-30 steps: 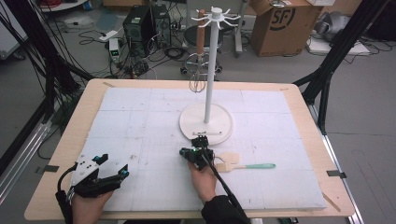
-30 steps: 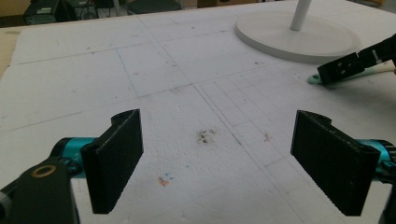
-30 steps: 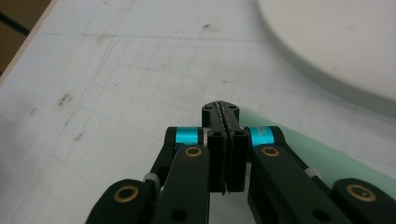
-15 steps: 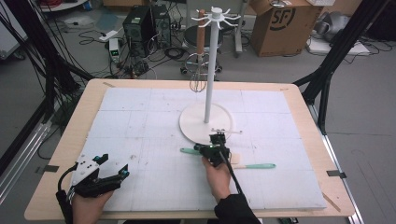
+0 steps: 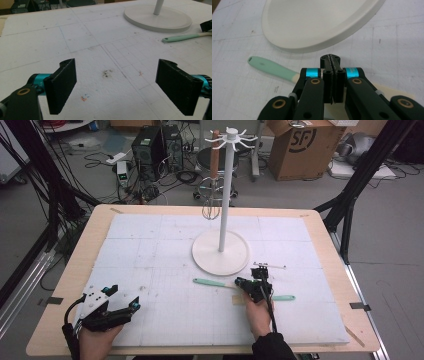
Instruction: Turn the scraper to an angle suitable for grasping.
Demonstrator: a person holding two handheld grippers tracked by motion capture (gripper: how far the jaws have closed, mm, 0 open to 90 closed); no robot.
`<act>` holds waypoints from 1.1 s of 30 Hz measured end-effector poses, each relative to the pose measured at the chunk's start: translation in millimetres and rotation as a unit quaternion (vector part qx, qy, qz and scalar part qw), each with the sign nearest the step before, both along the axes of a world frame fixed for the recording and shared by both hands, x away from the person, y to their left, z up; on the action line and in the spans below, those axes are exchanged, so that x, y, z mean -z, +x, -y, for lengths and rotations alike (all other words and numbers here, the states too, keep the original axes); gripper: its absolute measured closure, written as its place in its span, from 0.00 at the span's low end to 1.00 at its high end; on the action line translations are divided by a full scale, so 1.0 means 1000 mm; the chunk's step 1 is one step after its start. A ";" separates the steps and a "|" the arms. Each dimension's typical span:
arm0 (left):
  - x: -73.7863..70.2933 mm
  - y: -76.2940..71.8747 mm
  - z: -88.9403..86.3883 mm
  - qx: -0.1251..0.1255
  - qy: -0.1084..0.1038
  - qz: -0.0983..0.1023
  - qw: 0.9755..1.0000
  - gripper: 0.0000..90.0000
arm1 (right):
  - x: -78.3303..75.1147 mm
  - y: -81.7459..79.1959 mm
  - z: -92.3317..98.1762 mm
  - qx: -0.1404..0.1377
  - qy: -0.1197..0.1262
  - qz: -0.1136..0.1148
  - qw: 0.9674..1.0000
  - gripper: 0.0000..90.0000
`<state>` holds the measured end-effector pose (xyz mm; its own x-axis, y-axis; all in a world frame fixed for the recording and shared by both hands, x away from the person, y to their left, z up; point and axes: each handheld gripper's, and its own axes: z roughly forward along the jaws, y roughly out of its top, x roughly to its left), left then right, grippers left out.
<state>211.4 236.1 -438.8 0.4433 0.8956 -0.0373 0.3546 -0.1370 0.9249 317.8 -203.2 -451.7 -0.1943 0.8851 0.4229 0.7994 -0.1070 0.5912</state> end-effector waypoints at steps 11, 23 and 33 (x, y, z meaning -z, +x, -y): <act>0.000 0.000 0.000 0.000 -0.001 0.001 1.000 0.20 | -0.001 -0.002 -0.006 -0.019 0.001 0.000 1.000 1.00; 0.000 0.000 0.001 -0.001 -0.002 0.001 1.000 0.20 | -0.002 0.001 -0.005 -0.037 -0.014 -0.007 0.999 1.00; 0.000 0.000 0.001 0.001 -0.002 0.001 1.000 0.20 | -0.003 -0.003 -0.007 -0.039 -0.007 -0.013 0.999 1.00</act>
<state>211.6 235.5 -438.7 0.4446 0.8948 -0.0402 0.3525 -0.1335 0.9263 315.2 -196.4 -449.1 -0.2516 0.8737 0.4163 0.8206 -0.0354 0.5705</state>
